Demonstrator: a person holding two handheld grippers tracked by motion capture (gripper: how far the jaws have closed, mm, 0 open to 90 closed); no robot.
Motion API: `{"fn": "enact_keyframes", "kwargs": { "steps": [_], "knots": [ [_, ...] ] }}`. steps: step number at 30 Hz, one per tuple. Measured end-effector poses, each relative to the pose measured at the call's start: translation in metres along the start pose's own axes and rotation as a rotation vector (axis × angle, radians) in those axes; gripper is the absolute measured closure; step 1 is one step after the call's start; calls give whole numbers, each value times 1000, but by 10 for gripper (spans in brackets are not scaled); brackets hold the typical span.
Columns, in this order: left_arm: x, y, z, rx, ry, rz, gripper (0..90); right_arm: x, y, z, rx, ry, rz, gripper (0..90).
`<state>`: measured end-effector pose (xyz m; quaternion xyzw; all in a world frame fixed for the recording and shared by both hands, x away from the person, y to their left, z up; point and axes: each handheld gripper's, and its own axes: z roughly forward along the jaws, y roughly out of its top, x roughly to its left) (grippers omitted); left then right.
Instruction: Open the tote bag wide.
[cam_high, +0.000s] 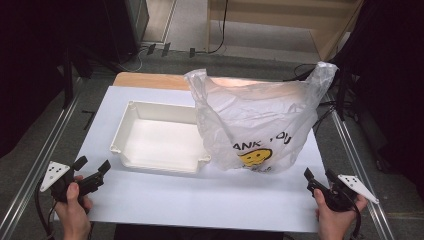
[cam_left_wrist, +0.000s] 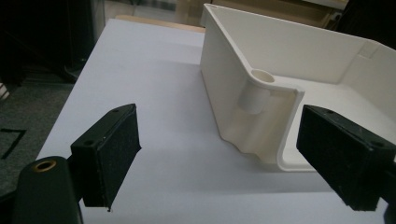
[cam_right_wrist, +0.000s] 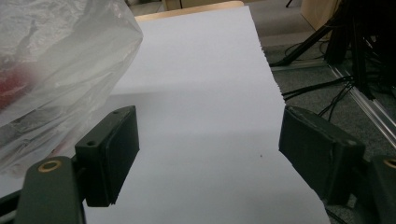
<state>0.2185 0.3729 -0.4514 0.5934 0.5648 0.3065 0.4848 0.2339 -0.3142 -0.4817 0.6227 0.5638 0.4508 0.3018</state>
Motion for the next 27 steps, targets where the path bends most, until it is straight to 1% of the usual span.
{"fn": "enact_keyframes", "kwargs": {
  "steps": [2, 5, 8, 10, 11, 12, 13, 14, 15, 16, 17, 20, 22, 23, 26, 27],
  "knots": [
    [-1, 1, -2, -6, 10, 3, 135, 1, 1, -1, 3, 4, 3, 205],
    [-7, 3, -7, -27, 17, 9, 133, 3, 3, -4, -1, 9, -7, 205],
    [-14, 7, -12, -45, 8, 18, 133, 8, 7, -9, -12, 16, -11, 204],
    [-19, 9, -14, -58, 0, 9, 134, 11, 11, -12, -28, 31, -25, 203],
    [-21, 11, -16, -66, -10, 7, 134, 14, 13, -14, -29, 40, -18, 202],
    [-23, 12, -16, -68, -11, 6, 134, 16, 17, -16, -37, 44, -31, 202],
    [-26, 13, -17, -68, -12, 9, 135, 18, 19, -18, -43, 44, -34, 202],
    [-26, 13, -17, -68, -12, 9, 135, 18, 19, -18, -43, 44, -34, 202],
    [-30, 15, -18, -72, -17, 8, 135, 21, 22, -20, -51, 55, -25, 200],
    [-36, 18, -18, -72, -24, 17, 136, 27, 29, -25, -65, 72, -29, 200],
    [-40, 20, -18, -76, -32, 22, 136, 29, 32, -25, -71, 74, -36, 200],
    [-53, 25, -16, -69, -56, 42, 136, 38, 41, -29, -74, 99, -46, 194],
    [-61, 28, -15, -60, -68, 43, 136, 42, 46, -31, -76, 105, -47, 192],
    [-64, 29, -14, -64, -85, 42, 137, 45, 49, -33, -76, 112, -44, 191],
    [-74, 33, -10, -52, -137, 48, 137, 53, 57, -35, -82, 131, -62, 188],
    [-78, 35, -7, -43, -164, 51, 137, 55, 59, -35, -81, 136, -64, 187]
  ]
}}
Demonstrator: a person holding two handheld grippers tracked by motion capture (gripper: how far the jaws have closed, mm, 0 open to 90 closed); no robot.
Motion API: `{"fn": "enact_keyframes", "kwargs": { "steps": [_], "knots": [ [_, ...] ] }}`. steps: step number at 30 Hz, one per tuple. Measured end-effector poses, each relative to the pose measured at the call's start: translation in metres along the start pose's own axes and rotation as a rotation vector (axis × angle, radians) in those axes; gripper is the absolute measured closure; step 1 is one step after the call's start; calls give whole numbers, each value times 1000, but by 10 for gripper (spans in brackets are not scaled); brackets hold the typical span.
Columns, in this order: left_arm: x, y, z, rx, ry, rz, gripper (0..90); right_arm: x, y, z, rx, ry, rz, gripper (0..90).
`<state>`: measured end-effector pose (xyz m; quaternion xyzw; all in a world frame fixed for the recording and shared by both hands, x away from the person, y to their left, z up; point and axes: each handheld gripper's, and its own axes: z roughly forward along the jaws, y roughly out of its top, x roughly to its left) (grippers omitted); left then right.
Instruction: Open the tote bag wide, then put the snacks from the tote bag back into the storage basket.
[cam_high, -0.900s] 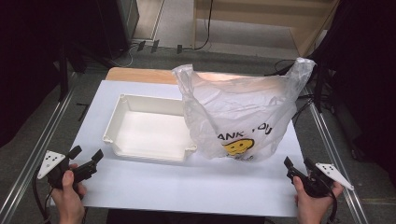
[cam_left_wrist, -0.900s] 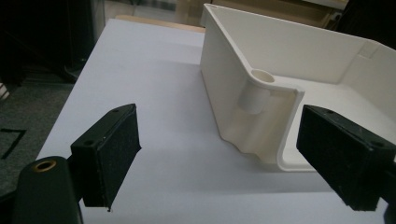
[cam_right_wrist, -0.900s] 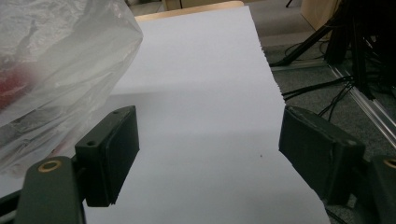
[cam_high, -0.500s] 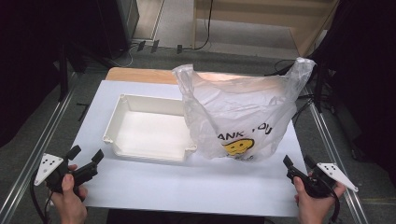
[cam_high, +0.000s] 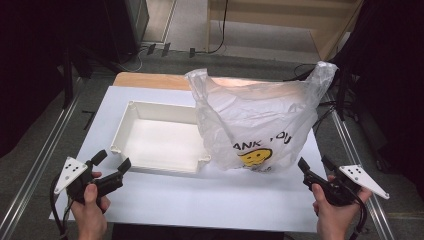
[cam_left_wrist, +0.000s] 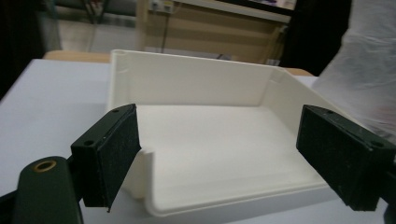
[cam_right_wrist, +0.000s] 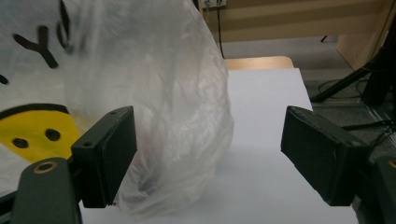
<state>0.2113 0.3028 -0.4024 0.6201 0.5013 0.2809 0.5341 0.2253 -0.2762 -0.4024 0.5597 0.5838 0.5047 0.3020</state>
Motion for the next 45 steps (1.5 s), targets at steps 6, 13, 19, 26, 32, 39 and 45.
{"fn": "enact_keyframes", "kwargs": {
  "steps": [6, 13, 19, 26, 32, 39, 45],
  "knots": [
    [-17, 12, 14, 12, -72, -15, 137, 10, 23, 0, -44, 52, 11, 170],
    [-44, 26, 32, 17, -126, 30, 139, 26, 51, 5, -69, 79, -9, 141],
    [-64, 35, 48, 28, -146, 54, 139, 34, 62, 18, -43, 89, -15, 93],
    [-79, 42, 61, 48, -179, 71, 140, 41, 67, 28, -33, 100, -22, 108],
    [-86, 48, 66, 45, -202, 81, 145, 44, 68, 34, -37, 113, -26, 283],
    [-100, 54, 75, 46, -239, 105, 147, 44, 67, 35, -39, 138, -9, 580],
    [-111, 56, 82, 45, -264, 117, 152, 41, 65, 34, -42, 183, -2, 781]
  ]
}}
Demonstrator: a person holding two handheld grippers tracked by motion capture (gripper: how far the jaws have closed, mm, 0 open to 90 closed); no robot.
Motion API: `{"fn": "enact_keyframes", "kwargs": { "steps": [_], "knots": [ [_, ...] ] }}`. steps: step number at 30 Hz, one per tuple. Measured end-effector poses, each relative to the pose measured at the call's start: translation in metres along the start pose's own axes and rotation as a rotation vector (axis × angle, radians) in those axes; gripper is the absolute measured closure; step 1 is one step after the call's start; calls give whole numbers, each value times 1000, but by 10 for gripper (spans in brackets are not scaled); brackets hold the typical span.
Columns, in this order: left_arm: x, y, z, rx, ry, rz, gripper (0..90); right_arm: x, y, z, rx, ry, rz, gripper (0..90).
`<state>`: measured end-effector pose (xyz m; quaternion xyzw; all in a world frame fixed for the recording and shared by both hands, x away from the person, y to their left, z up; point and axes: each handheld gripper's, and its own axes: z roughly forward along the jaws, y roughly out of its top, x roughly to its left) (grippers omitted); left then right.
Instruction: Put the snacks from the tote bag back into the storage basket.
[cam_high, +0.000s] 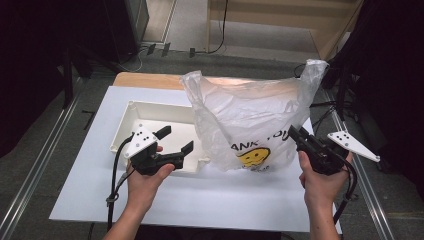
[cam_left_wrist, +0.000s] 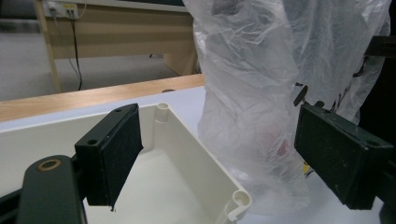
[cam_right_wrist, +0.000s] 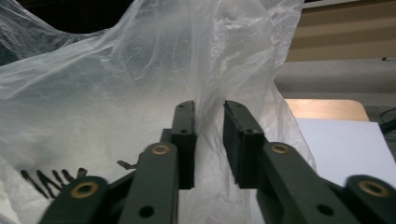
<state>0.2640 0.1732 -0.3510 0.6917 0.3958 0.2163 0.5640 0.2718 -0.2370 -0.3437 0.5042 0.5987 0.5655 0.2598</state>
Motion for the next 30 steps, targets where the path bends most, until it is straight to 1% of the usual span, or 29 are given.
{"fn": "enact_keyframes", "kwargs": {
  "steps": [3, 4, 5, 8, 9, 11, 13, 14, 17, 19, 20, 22, 24, 25, 27, 29, 30],
  "knots": [
    [-4, 1, 4, 3, -1, 10, 152, -3, -3, -1, -5, 12, 2, 847],
    [-4, 1, 4, 3, -1, 10, 152, -3, -3, -1, -5, 12, 2, 847],
    [-7, 1, 7, 1, -12, 8, 152, -5, -5, -2, 0, 19, 7, 877],
    [-10, 2, 10, -1, -25, 14, 152, -7, -7, -3, 3, 30, 13, 900],
    [-12, 2, 10, 0, -29, 22, 152, -8, -8, -3, 2, 33, 10, 900],
    [-14, 3, 11, -3, -34, 18, 152, -9, -10, -4, 1, 36, 6, 900],
    [-18, 4, 14, -3, -46, 29, 152, -9, -12, -5, 6, 40, 2, 900],
    [-19, 4, 15, -7, -50, 29, 152, -8, -13, -5, 7, 42, 3, 900],
    [-23, 6, 16, -12, -50, 40, 152, -7, -16, -6, 7, 41, -16, 900],
    [-24, 7, 17, -9, -53, 40, 152, -6, -18, -8, -6, 25, -27, 900],
    [-26, 7, 18, -9, -61, 41, 152, -5, -19, -8, -9, 24, -26, 900],
    [-27, 8, 20, -7, -68, 49, 154, -6, -22, -8, -7, 35, -24, 900],
    [-29, 9, 21, -11, -73, 48, 154, -5, -24, -9, -3, 44, -27, 900],
    [-30, 9, 22, -13, -72, 47, 159, -5, -25, -9, -1, 47, -33, 900],
    [-33, 9, 24, -15, -75, 43, 209, -5, -27, -10, -3, 49, -39, 900],
    [-36, 10, 26, -9, -93, 42, 231, -5, -30, -10, 3, 49, -37, 900],
    [-38, 10, 28, -4, -100, 47, 265, -6, -31, -10, 7, 48, -46, 900]
  ]
}}
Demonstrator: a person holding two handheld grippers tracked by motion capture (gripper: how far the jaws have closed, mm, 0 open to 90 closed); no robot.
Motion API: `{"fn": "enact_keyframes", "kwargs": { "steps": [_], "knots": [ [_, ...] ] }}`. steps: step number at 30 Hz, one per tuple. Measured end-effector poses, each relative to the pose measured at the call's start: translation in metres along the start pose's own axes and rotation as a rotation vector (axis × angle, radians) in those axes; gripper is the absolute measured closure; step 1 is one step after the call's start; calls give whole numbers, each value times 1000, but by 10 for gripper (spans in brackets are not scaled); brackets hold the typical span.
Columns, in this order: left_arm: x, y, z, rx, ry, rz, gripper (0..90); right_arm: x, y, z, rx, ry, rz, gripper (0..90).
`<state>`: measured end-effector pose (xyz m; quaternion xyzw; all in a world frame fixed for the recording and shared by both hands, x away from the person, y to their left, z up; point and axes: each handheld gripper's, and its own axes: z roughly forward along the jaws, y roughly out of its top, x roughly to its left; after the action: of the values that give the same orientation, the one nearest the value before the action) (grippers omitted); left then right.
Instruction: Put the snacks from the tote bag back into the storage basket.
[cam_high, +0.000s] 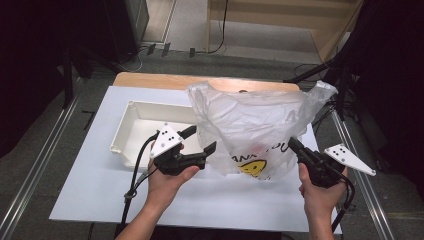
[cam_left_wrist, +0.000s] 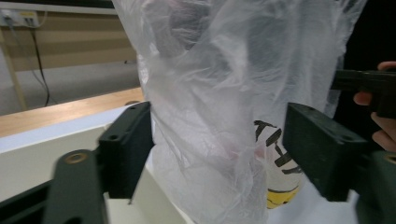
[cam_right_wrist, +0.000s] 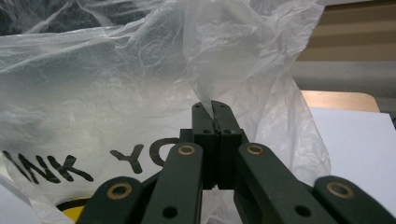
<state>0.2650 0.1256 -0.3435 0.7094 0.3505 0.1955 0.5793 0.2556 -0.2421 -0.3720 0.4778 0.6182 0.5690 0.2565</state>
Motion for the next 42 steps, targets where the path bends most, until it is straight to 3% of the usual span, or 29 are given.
{"fn": "enact_keyframes", "kwargs": {
  "steps": [9, 16, 20, 26, 32, 42],
  "knots": [
    [-5, -7, 11, 58, -43, -1, 667, -10, -11, -8, 14, -12, 22, 900],
    [-8, -13, 17, 97, -97, 4, 860, -14, -13, -15, 11, -21, 30, 884],
    [-12, -18, 21, 109, -120, 14, 890, -13, -6, -23, -23, -44, 57, 716],
    [-18, -32, 27, 144, -138, 15, 896, -4, 11, -37, -82, -72, 26, 401],
    [-22, -48, 36, 166, -157, -10, 899, 2, 20, -38, -89, -82, 29, 202],
    [-35, -63, 50, 193, -197, 6, 900, 10, 28, -18, -57, -47, 44, 146]
  ]
}}
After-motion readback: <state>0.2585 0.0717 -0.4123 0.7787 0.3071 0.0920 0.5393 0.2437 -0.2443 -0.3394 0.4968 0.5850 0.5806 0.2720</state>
